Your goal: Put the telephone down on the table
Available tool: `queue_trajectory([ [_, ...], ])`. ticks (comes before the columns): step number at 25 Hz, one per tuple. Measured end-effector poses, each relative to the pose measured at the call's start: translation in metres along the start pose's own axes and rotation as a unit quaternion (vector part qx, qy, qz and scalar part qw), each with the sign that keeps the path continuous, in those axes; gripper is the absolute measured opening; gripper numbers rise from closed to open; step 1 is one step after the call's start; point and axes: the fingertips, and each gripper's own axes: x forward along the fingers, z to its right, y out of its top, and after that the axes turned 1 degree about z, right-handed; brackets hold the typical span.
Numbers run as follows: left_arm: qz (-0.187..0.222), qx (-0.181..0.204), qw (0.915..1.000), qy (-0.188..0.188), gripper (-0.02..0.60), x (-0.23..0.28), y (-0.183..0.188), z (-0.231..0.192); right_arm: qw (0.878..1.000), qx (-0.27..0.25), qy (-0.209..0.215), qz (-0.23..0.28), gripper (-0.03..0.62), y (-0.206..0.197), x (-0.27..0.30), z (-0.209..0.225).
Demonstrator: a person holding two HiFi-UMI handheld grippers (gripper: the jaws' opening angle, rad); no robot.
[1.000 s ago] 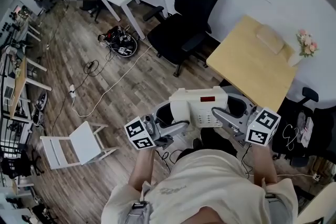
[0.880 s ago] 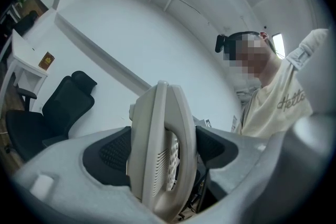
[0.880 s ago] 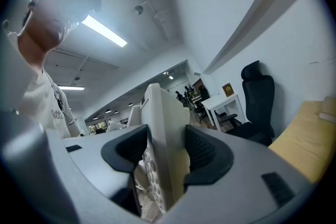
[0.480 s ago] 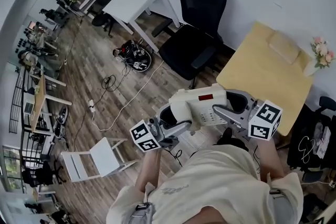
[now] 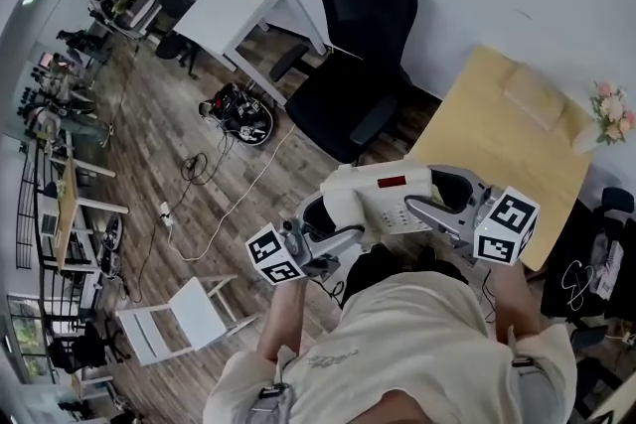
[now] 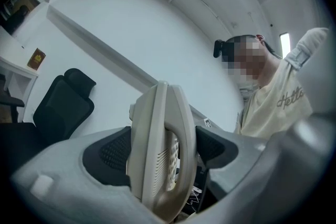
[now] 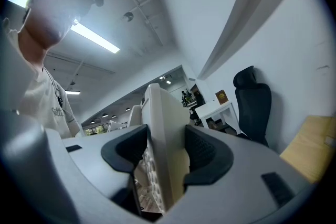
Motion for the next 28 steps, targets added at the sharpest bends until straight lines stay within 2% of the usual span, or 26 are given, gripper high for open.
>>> queue_trajectory([
  [6,-0.021,-0.03,0.9983,-0.045,0.374,0.014,0.006,-0.055,0.998,0.004,-0.055,-0.003,0.219,0.006,0.025,0.04],
  [12,-0.044,-0.028,0.9906,-0.127,0.374,0.032,0.044,-0.106,0.992,0.009,-0.125,0.029,0.219,0.032,0.051,0.069],
  [19,-0.087,-0.043,0.9702,-0.222,0.374,0.061,0.067,-0.144,0.972,0.001,-0.227,0.068,0.219,0.054,0.061,0.092],
  [24,-0.109,-0.067,0.9469,-0.295,0.374,0.08,0.068,-0.152,0.95,0.011,-0.3,0.089,0.219,0.057,0.051,0.093],
  [28,-0.127,-0.088,0.9294,-0.335,0.374,0.096,0.059,-0.155,0.932,0.023,-0.347,0.099,0.219,0.051,0.04,0.098],
])
